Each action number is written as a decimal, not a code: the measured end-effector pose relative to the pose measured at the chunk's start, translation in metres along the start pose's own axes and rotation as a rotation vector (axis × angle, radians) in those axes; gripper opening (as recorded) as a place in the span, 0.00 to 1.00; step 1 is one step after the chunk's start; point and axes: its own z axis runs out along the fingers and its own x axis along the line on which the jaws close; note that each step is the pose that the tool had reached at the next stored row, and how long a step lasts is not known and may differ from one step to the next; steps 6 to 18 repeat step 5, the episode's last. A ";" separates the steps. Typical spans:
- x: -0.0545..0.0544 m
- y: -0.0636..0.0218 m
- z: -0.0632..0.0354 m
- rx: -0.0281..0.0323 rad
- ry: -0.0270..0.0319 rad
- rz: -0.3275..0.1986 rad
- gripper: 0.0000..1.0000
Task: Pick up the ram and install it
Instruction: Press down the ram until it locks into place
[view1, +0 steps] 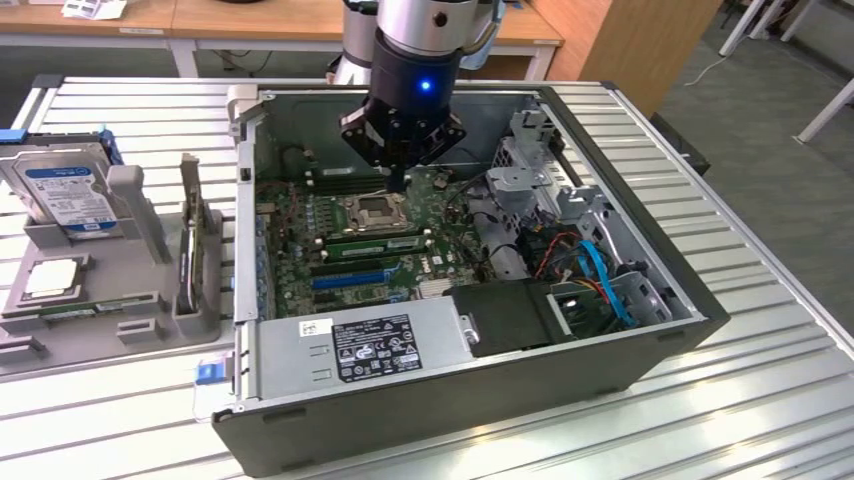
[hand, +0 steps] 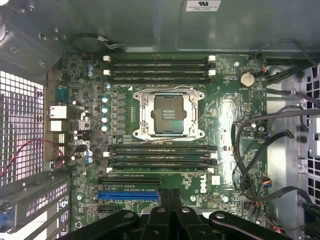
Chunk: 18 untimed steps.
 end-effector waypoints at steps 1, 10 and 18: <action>0.000 0.0000 0.0000 0.0000 0.0000 0.000 0.10; 0.000 0.0000 -0.0001 0.0002 0.0001 0.000 0.10; 0.000 0.0000 -0.0001 0.0002 0.0001 0.000 0.10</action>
